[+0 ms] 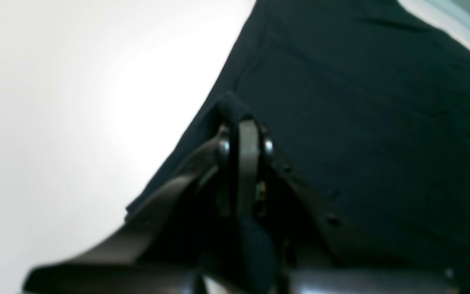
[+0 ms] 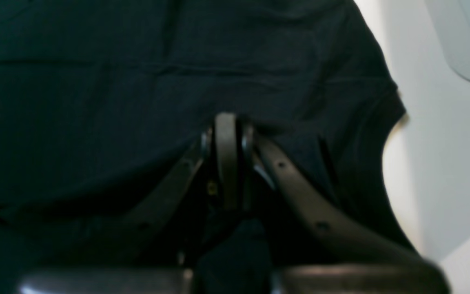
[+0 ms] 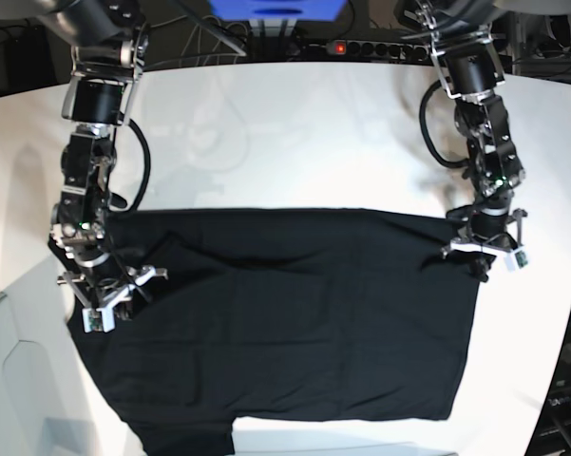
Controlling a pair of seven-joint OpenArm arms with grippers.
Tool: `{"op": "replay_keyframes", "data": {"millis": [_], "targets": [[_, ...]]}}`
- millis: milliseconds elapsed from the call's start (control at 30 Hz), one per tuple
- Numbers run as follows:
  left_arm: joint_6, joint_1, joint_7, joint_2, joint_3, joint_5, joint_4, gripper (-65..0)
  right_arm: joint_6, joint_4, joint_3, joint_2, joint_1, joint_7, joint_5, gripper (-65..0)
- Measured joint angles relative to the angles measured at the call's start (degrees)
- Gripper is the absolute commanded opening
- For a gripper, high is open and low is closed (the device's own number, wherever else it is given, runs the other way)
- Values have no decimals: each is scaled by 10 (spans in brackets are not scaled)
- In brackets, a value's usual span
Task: Fold the T-shirt properly
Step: 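Lift the shoulders and pull both grippers toward the hem, then lower the folded shoulder edge onto the shirt body with both grippers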
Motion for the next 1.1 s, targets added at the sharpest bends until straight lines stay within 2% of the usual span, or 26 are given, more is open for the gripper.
{"op": "replay_keyframes", "data": {"millis": [267,400,1100], "targets": [[0,-23,5,-12,0,0,-49,-645,0,1,0,0,0,0,0,-650],[1,-32,3,-15,-1,1,-52,-599,0,1,0,0,0,0,0,-650],[0,-87,6,-15,0,-2,-55,-598,0,1,0,0,2,-1,0,-650]]}}
